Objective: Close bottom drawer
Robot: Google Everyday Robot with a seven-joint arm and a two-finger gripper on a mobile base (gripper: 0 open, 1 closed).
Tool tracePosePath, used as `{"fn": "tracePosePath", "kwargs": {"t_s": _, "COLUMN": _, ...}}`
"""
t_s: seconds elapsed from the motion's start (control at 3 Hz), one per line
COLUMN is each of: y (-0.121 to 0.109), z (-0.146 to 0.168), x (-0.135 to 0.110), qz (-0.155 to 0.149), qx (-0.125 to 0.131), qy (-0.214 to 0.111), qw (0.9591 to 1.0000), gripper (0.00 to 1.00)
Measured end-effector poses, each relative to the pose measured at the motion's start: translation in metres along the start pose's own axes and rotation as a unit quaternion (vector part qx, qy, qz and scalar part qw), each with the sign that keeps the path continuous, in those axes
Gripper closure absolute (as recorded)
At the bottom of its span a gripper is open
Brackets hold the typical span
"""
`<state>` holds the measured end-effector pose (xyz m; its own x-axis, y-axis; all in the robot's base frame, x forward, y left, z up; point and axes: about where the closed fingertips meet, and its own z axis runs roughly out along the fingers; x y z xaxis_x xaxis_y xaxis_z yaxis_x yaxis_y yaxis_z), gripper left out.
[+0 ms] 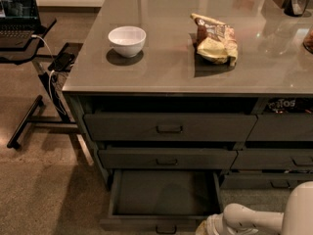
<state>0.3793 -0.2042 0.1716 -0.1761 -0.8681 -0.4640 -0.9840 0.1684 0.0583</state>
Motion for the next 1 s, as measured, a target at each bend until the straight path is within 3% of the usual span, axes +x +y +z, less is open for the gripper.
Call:
{"fn": "tracePosePath", "kwargs": {"t_s": 0.33, "y": 0.0, "z": 0.0, "x": 0.0, "qz": 0.0, "qx": 0.0, "qy": 0.0, "qw": 1.0, "gripper": 0.58}}
{"fn": "tracePosePath", "kwargs": {"t_s": 1.0, "y": -0.014, "z": 0.013, "x": 0.0, "qz": 0.006, "qx": 0.027, "qy": -0.013, "qw": 0.9995, "gripper": 0.12}}
